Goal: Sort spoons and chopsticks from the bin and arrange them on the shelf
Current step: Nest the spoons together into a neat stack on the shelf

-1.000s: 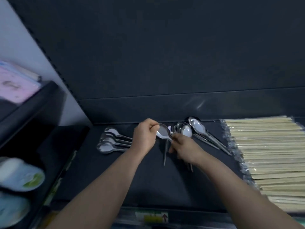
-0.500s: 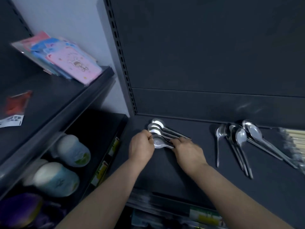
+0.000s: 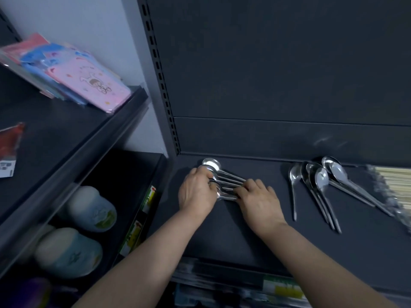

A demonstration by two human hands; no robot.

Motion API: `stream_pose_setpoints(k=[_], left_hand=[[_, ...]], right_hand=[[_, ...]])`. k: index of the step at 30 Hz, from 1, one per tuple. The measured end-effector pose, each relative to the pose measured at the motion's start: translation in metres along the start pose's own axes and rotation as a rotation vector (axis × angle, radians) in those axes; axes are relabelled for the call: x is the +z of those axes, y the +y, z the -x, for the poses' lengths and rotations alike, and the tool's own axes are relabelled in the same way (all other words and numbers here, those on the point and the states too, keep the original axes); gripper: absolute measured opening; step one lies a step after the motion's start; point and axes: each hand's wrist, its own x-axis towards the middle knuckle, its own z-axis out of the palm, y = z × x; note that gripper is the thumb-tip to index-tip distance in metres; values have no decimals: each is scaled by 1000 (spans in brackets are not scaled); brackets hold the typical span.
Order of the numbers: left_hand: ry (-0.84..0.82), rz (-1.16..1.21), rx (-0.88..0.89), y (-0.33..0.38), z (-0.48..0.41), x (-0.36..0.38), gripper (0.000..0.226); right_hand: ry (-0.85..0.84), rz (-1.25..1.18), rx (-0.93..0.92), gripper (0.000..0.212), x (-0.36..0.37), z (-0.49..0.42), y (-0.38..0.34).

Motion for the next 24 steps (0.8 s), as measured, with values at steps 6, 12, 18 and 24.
stream_pose_setpoints(k=[6, 12, 18, 24], left_hand=[[-99, 33, 111, 49, -3, 25, 15], [-269, 10, 215, 116, -1, 68, 16], [-231, 51, 193, 164, -13, 101, 28], [-300, -14, 75, 177, -32, 120, 28]], right_hand=[[43, 10, 67, 29, -8, 18, 48], [14, 64, 262, 31, -20, 44, 118], [-62, 51, 370, 30, -21, 67, 175], [-171, -116, 374, 41, -16, 68, 196]])
